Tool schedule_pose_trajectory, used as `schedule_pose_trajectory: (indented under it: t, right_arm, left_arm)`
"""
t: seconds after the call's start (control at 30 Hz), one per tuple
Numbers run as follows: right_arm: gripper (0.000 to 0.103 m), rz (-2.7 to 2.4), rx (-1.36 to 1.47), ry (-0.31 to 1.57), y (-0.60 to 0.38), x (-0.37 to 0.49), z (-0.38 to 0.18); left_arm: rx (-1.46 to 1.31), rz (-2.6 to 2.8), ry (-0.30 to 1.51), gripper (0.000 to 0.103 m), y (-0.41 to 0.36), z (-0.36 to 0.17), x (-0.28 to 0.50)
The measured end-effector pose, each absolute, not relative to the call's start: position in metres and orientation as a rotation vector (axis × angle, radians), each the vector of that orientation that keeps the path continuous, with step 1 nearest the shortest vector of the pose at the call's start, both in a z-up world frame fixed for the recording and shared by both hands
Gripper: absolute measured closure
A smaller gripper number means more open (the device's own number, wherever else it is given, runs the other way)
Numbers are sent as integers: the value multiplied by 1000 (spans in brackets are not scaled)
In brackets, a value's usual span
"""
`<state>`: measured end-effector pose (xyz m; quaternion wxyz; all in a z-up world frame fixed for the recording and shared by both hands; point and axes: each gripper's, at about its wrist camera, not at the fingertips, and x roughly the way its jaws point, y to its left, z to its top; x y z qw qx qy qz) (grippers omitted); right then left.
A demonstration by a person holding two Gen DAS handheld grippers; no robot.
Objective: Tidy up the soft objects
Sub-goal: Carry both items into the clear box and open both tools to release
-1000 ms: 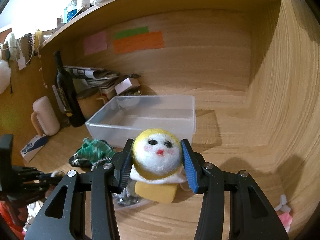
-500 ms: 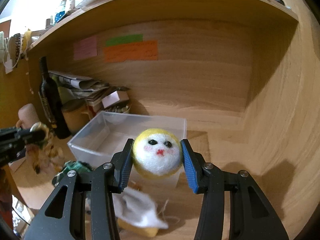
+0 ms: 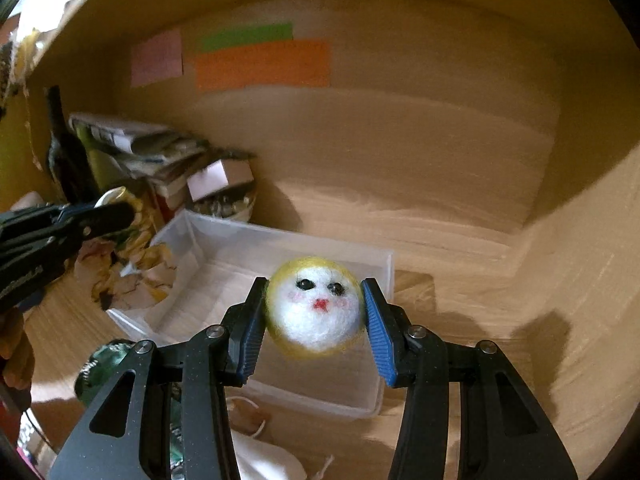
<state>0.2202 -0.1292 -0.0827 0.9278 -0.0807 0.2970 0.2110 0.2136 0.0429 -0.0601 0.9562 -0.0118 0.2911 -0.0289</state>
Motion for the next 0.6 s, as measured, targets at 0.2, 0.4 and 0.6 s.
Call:
schedule_pose_trajectory:
  t: [0.2,0.4,0.6]
  right_arm:
    - [59,415,-241,716,-114,241,-100]
    - [59,422,-323,811,-103,258,-122]
    - [55,424,-344,844,-102,260,-133]
  left_arm:
    - [8,-68,712,93,37,-90,245]
    - [34,-89,826,93,28,-118,260]
    - [47,-92,870,85,23,-131,257]
